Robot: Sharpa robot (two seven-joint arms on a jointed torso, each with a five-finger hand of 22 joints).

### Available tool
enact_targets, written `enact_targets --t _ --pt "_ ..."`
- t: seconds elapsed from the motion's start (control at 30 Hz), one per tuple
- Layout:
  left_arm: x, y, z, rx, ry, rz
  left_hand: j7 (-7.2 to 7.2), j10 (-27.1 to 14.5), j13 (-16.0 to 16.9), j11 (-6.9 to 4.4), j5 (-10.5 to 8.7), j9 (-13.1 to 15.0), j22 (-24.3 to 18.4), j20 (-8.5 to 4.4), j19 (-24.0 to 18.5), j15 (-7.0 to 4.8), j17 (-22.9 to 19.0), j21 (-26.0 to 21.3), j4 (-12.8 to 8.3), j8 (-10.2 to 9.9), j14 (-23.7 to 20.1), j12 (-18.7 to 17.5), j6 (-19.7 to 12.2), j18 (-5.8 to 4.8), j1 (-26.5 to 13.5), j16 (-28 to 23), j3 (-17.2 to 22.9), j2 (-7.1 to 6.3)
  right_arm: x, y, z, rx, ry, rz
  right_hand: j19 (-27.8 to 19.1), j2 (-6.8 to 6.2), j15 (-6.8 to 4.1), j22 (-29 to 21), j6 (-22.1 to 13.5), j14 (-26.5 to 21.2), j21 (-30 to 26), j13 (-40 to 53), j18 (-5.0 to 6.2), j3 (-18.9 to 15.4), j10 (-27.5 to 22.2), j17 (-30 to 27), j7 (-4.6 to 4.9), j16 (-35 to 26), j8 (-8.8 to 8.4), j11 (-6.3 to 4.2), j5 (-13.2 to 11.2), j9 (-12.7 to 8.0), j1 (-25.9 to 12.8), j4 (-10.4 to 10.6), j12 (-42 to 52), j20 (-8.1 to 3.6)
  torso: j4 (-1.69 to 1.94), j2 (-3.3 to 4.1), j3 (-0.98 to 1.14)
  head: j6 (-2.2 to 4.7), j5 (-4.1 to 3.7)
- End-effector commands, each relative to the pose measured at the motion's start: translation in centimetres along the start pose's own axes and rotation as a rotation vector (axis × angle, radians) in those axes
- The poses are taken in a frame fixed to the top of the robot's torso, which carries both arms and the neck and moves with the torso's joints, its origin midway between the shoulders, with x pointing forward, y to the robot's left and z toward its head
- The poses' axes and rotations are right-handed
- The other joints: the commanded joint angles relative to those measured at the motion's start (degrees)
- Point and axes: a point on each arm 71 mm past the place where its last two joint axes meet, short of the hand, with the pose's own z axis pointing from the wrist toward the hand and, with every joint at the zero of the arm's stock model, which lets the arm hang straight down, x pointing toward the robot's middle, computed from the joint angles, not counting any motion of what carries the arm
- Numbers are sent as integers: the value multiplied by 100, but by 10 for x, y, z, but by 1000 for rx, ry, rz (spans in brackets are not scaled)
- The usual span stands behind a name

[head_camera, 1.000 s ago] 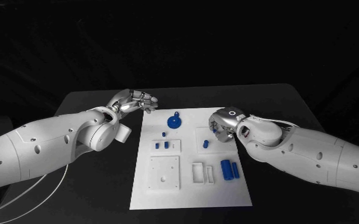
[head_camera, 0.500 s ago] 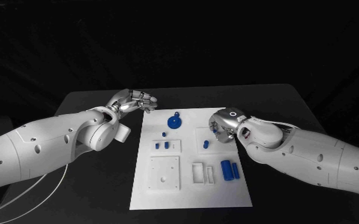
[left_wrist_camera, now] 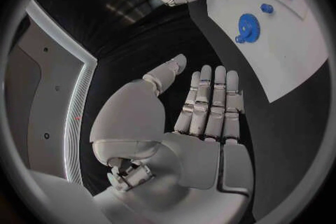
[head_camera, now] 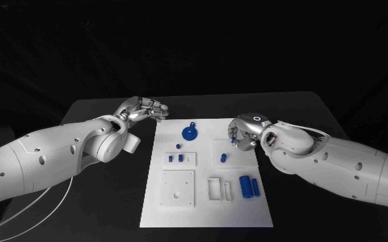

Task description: Assemble the parts on the task board

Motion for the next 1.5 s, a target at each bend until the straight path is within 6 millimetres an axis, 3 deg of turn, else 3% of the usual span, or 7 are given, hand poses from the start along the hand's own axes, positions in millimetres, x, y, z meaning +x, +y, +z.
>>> enact_targets --t 0.03,0.27,0.53,0.63,0.83,1.13,1.5 --pt "2 -2 1 16 10 -9 33 18 -10 26 17 -9 6 22 9 4 7 -36 -19 22 23 -2 19 89 -36 -25 -24 19 -2 0 -1 -4 28 60 -1 2 -43 119 27 -17 26 6 934 7 447 -7 7 2 21 14 23 11 -83 -17 13 -53 -4 5 0 8 -3" --pt "2 -2 1 17 9 -9 34 15 -15 27 18 -10 7 22 7 5 8 -39 -20 23 22 -3 17 88 -36 -31 -24 17 -15 5 -2 -18 6 126 -10 25 -42 117 22 -22 31 25 934 -15 445 -4 8 -1 14 16 71 19 -104 -39 -3 -60 0 5 -6 6 12" --pt "2 -3 1 20 2 -7 34 14 -19 28 20 -11 7 23 6 6 11 -41 -21 24 22 -3 16 88 -34 -36 -23 19 -25 51 1 -140 -49 151 -20 58 -40 114 17 -27 36 48 934 -47 443 -1 10 -3 8 18 129 29 -125 -72 -22 -66 -1 7 1 8 125" --pt "3 -3 2 21 -1 -6 34 14 -21 29 21 -12 8 23 6 6 12 -42 -21 25 22 -3 17 88 -33 -38 -22 20 -26 65 4 -173 -54 139 -21 65 -40 112 16 -27 37 52 934 -52 443 -1 10 -4 6 18 139 30 -126 -80 -26 -67 1 7 1 3 190" --pt "4 -4 2 21 -10 -4 34 15 -23 28 22 -12 9 24 6 6 14 -43 -21 27 24 -2 18 88 -32 -41 -21 21 -20 99 7 -251 -55 92 -22 70 -40 112 15 -27 37 56 934 -56 443 0 10 -4 5 18 143 32 -127 -86 -29 -68 -1 3 -15 -40 435" --pt "10 -5 5 21 -10 -5 32 19 -28 28 25 -13 10 24 9 6 18 -44 -15 33 29 1 23 88 -32 -46 -18 28 7 134 4 -332 -11 48 -23 71 -40 111 15 -27 38 60 934 -60 443 1 10 -4 5 18 148 34 -125 -98 -32 -70 12 4 -14 -107 639" --pt "12 -6 6 24 -6 -9 32 20 -32 28 25 -14 12 25 9 6 21 -46 -12 35 31 1 23 87 -37 -50 -20 24 34 156 1 -374 30 33 -23 69 -40 110 17 -25 38 65 934 -60 444 1 8 -3 4 17 146 37 -121 -108 -36 -72 2 7 -8 -214 850"
